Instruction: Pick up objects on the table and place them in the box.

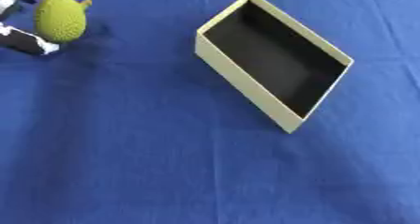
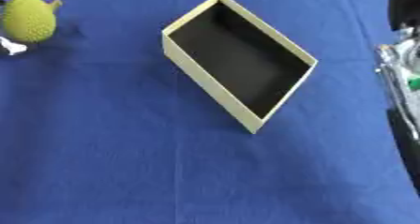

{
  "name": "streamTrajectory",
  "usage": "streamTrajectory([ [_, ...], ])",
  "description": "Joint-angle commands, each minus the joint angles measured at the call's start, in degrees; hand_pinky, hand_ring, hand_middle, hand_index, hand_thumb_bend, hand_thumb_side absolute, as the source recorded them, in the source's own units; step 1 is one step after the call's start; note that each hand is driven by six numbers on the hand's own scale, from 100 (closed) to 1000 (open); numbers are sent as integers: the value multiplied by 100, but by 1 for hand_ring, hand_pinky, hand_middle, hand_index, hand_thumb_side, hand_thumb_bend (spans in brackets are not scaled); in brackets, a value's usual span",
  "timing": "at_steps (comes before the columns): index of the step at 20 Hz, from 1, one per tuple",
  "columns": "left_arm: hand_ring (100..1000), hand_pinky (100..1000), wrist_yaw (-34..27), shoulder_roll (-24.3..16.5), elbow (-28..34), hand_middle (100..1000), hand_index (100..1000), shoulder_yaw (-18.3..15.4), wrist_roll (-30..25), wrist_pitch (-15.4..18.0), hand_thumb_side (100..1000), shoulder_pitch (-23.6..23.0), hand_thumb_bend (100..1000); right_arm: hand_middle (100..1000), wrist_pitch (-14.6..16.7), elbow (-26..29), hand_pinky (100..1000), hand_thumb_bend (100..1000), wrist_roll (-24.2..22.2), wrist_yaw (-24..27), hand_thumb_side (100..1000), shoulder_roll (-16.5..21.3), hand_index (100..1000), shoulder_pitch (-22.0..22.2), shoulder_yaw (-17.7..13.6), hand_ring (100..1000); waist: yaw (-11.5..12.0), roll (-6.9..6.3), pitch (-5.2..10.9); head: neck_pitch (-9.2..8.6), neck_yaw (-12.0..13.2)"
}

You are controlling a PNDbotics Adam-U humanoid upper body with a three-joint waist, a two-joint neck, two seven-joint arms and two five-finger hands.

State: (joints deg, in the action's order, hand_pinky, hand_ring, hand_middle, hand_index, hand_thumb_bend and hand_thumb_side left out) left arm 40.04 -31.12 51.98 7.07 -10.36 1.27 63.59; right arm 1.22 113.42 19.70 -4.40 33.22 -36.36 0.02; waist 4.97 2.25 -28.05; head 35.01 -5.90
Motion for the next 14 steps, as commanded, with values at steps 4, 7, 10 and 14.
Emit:
streamTrajectory([
  [4,727,699,-122,-48,29,694,738,-19,265,-8,100,73,385,805,-30,118,813,154,40,22,964,71,868,-62,-56,811,-7,5,118,-43,-8],
  [7,737,707,-403,-35,60,705,749,35,-142,3,100,98,423,805,-63,118,813,155,59,11,961,83,868,-26,-60,810,13,-1,147,3,-33],
  [10,747,716,-597,-54,156,717,759,79,-703,68,100,118,447,804,-93,118,813,154,84,1,959,81,867,-6,-60,809,28,-19,184,15,-54],
  [14,791,765,-790,-85,278,781,831,60,-1321,175,100,126,543,803,-122,118,813,154,85,-19,956,86,866,22,-55,808,32,-46,231,22,-76],
])
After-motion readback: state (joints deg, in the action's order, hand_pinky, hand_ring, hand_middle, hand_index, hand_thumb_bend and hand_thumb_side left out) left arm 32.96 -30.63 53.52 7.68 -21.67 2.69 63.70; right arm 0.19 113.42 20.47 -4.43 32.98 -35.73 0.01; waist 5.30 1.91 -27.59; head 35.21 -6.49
